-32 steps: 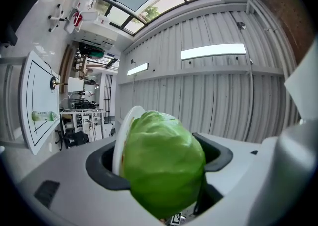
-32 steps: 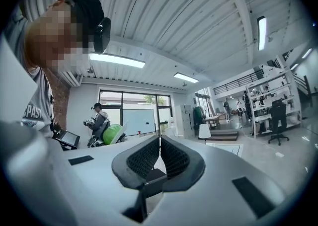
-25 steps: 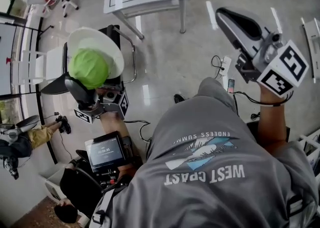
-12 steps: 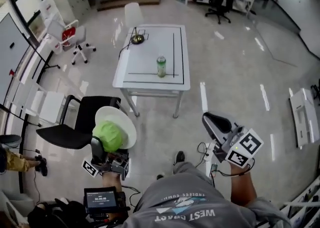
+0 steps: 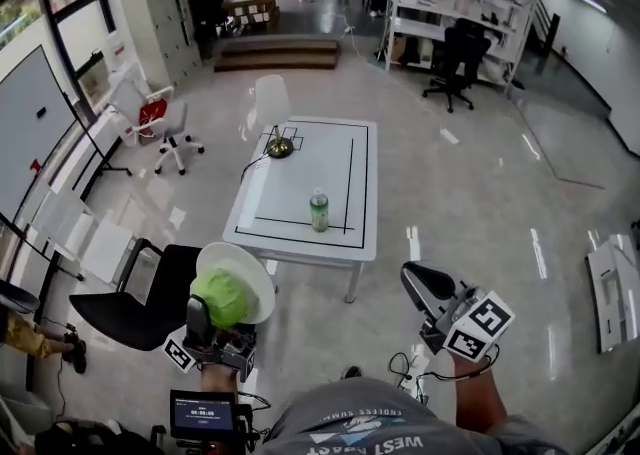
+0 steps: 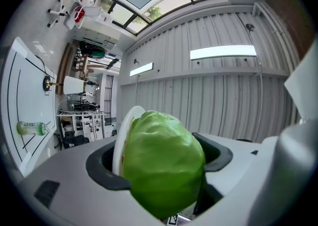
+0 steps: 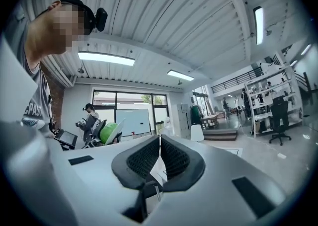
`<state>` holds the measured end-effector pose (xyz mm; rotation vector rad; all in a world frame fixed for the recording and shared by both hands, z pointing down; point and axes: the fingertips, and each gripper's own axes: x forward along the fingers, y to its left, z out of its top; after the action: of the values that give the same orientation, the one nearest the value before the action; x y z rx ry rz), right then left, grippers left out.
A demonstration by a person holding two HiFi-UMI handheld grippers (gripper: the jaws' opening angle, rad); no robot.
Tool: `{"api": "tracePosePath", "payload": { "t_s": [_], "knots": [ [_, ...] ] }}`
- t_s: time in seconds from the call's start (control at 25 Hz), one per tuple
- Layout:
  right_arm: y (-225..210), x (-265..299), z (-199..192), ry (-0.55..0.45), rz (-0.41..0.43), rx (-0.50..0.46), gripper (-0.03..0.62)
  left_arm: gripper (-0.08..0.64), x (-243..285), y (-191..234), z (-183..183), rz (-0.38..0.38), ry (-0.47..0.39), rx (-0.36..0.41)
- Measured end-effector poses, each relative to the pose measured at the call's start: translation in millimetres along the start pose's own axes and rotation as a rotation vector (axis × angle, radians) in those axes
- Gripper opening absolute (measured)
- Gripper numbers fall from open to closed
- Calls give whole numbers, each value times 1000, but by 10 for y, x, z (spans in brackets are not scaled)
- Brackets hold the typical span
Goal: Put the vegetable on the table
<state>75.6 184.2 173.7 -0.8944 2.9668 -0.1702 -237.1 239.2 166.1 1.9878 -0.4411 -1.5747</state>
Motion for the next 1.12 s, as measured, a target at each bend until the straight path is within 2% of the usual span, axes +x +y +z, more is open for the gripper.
{"api": "tracePosePath", "payload": {
  "t_s": [0.12, 0.24, 0.32, 0.48, 0.68, 0.84, 0.96, 1.04, 1.12],
  "knots": [
    [-302, 63, -56, 15, -13, 12, 9, 390, 23, 220, -39, 39, -18, 0],
    [-389, 196, -132, 17, 1, 35, 9, 390, 28, 395, 11, 63, -17, 6],
    [-450, 350, -128, 19, 10, 19, 9, 390, 127, 506, 125, 43, -4, 21],
    [-613, 651, -28, 19, -40, 16, 9, 390, 341, 736, 421, 20, 4, -16],
    [-601, 1094, 177, 3, -60, -37, 9, 390, 543, 909, 902, -34, 11, -20],
    [-525, 1423, 222, -34, -60, -41, 9, 390, 624, 1044, 1219, -33, 34, -20],
    [-489, 1524, 258, -17, -51, -49, 9, 390, 677, 1094, 1347, -45, 27, -22],
    [-617, 1521, 355, 3, -61, -60, 9, 390, 792, 1167, 1346, -75, 12, -30],
    [-772, 1546, 390, -1, -75, -59, 9, 390, 889, 1301, 1364, -71, 18, -30]
  ]
}}
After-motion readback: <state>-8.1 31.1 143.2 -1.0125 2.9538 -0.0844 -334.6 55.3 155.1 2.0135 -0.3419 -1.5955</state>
